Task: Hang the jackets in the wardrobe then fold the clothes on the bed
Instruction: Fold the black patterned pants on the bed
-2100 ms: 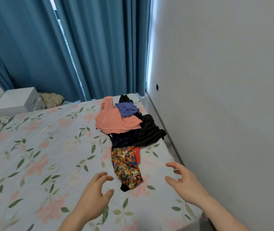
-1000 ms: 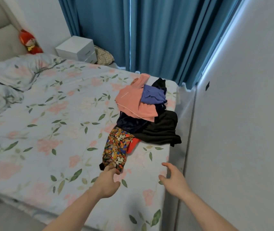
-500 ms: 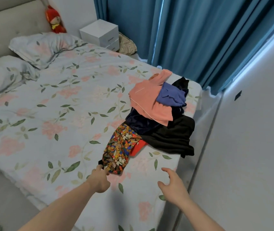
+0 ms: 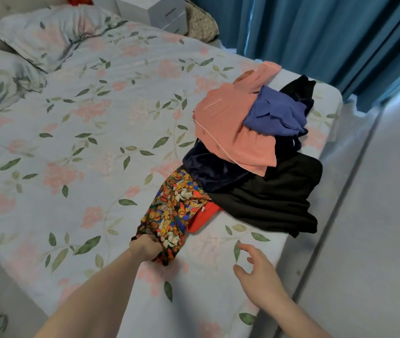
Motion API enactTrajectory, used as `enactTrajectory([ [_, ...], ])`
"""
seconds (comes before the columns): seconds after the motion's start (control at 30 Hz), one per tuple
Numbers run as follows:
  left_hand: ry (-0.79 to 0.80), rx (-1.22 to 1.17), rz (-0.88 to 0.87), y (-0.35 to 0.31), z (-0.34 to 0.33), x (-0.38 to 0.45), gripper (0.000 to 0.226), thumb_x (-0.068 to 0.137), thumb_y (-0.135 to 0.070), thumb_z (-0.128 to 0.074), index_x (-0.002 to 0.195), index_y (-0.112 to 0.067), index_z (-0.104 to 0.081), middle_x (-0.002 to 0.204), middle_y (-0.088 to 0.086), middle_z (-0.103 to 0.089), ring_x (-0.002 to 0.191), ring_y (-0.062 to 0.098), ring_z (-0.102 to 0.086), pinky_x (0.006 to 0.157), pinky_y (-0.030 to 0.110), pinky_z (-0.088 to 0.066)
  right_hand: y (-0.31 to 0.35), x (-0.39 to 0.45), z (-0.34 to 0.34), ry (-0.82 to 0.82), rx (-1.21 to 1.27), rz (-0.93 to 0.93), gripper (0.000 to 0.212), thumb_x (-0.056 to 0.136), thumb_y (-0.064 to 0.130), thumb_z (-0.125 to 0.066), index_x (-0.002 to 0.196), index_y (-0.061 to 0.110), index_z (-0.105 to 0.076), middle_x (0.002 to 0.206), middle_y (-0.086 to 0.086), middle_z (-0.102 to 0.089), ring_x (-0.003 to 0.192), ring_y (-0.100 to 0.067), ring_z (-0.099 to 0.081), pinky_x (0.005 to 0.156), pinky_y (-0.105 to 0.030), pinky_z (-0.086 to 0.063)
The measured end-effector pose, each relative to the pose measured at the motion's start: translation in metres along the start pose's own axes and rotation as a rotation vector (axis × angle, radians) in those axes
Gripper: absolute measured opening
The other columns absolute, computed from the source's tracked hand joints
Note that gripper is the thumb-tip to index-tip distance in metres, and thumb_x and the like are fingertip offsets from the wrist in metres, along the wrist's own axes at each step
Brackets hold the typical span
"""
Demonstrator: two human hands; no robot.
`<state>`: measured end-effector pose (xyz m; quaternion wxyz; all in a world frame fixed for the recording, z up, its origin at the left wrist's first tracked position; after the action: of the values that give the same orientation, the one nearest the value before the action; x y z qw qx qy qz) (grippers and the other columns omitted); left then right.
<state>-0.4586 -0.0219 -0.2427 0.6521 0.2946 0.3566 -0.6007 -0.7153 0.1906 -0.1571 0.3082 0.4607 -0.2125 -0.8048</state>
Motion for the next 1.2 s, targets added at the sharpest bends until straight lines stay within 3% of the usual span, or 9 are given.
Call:
enactTrajectory([
  [0.1, -0.083, -0.046, -0.038, 0.004, 0.003, 0.003, 0.050, 0.078, -0.048, -0.052, 0.120, -0.026, -0.067, 0.134, 0.001, -0.063, 0.129, 0.024, -0.053, 0.109, 0.030, -0.042, -0.004, -0.004, -0.001, 0.022, -0.007, -0.027, 0.042, 0.098, 0.029, -0.060, 0.131, 0.048, -0.042, 0.136, 0.022, -0.040, 0.127, -0.006, -0.046, 0.106, -0.031, -0.044],
  [0.23, -0.171, -0.101, 0.030, 0.027, 0.011, 0.053, 0.054, 0.070, -0.054, -0.059, 0.122, -0.046, -0.070, 0.158, 0.001, -0.043, 0.152, 0.028, -0.023, 0.122, 0.040, -0.026, -0.001, 0.002, 0.006, 0.000, -0.037, 0.007, 0.043, 0.096, 0.029, -0.062, 0.129, 0.048, -0.043, 0.133, 0.024, -0.042, 0.126, -0.005, -0.047, 0.106, -0.031, -0.045],
  [0.33, -0.083, -0.170, 0.058, 0.030, 0.000, 0.062, 0.045, 0.074, -0.054, -0.072, 0.113, -0.032, -0.074, 0.129, 0.001, -0.066, 0.124, 0.028, -0.058, 0.105, 0.036, -0.049, -0.004, 0.014, 0.005, -0.011, -0.043, 0.009, 0.042, 0.098, 0.028, -0.061, 0.130, 0.048, -0.043, 0.133, 0.025, -0.039, 0.122, -0.003, -0.045, 0.103, -0.029, -0.044],
  [0.43, -0.204, -0.401, -0.072, 0.021, 0.003, 0.021, 0.008, 0.082, -0.036, -0.077, 0.081, -0.028, -0.073, 0.092, -0.001, -0.074, 0.091, 0.025, -0.071, 0.083, 0.034, -0.058, -0.001, 0.009, -0.003, -0.021, -0.052, 0.007, 0.043, 0.099, 0.028, -0.060, 0.134, 0.046, -0.043, 0.133, 0.024, -0.038, 0.122, -0.003, -0.045, 0.103, -0.029, -0.043],
  [0.6, -0.408, -0.702, -0.275, 0.028, 0.055, -0.086, 0.016, 0.085, -0.009, -0.064, 0.075, -0.021, -0.067, 0.076, -0.004, -0.068, 0.067, 0.021, -0.063, 0.057, 0.030, -0.046, 0.029, -0.038, -0.012, -0.023, -0.093, 0.001, 0.046, 0.098, 0.027, -0.061, 0.139, 0.040, -0.045, 0.137, 0.018, -0.041, 0.126, -0.009, -0.048, 0.106, -0.033, -0.044],
  [0.73, -0.448, -0.819, -0.491, 0.050, 0.130, -0.191, 0.017, 0.087, 0.000, -0.057, 0.079, -0.015, -0.060, 0.058, -0.002, -0.050, 0.044, 0.013, -0.036, 0.042, 0.023, -0.027, 0.070, -0.093, -0.011, -0.066, -0.115, 0.001, 0.051, 0.095, 0.028, -0.063, 0.142, 0.035, -0.045, 0.143, 0.011, -0.045, 0.126, -0.014, -0.050, 0.107, -0.038, -0.046],
  [0.9, -0.454, -0.939, -0.756, 0.080, 0.213, -0.316, 0.029, 0.086, 0.005, -0.054, 0.074, -0.021, -0.057, 0.053, -0.010, -0.042, 0.044, 0.014, -0.030, 0.043, 0.024, -0.023, 0.130, -0.166, -0.002, -0.176, -0.106, 0.017, 0.061, 0.087, 0.030, -0.070, 0.144, 0.033, -0.046, 0.145, 0.008, -0.050, 0.130, -0.015, -0.049, 0.105, -0.039, -0.048],
  [1.03, -0.466, -1.057, -0.938, 0.097, 0.263, -0.402, 0.025, 0.087, 0.010, -0.053, 0.078, -0.013, -0.056, 0.054, -0.003, -0.038, 0.044, 0.014, -0.025, 0.042, 0.023, -0.023, 0.166, -0.217, -0.004, -0.274, -0.044, 0.059, 0.094, 0.075, 0.034, -0.083, 0.155, 0.029, -0.034, 0.153, 0.001, -0.044, 0.132, -0.021, -0.051, 0.106, -0.037, -0.047],
  [1.2, -0.453, -1.020, -1.183, 0.104, 0.282, -0.502, 0.029, 0.082, 0.011, -0.057, 0.074, -0.017, -0.059, 0.064, -0.009, -0.050, 0.059, 0.011, -0.043, 0.055, 0.024, -0.038, 0.213, -0.276, -0.021, -0.317, -0.005, 0.212, 0.107, 0.073, 0.034, -0.088, 0.159, 0.028, -0.025, 0.155, 0.001, -0.039, 0.132, -0.013, -0.046, 0.104, -0.029, -0.042],
])
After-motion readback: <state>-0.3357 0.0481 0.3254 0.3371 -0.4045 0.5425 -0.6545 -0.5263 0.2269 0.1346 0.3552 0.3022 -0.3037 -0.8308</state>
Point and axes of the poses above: each hand's wrist, its own x-axis towards the middle knuckle, its own z-axis out of the back of the hand, y = z × x, the point moved 4 cm from there along x, towards the middle knuckle
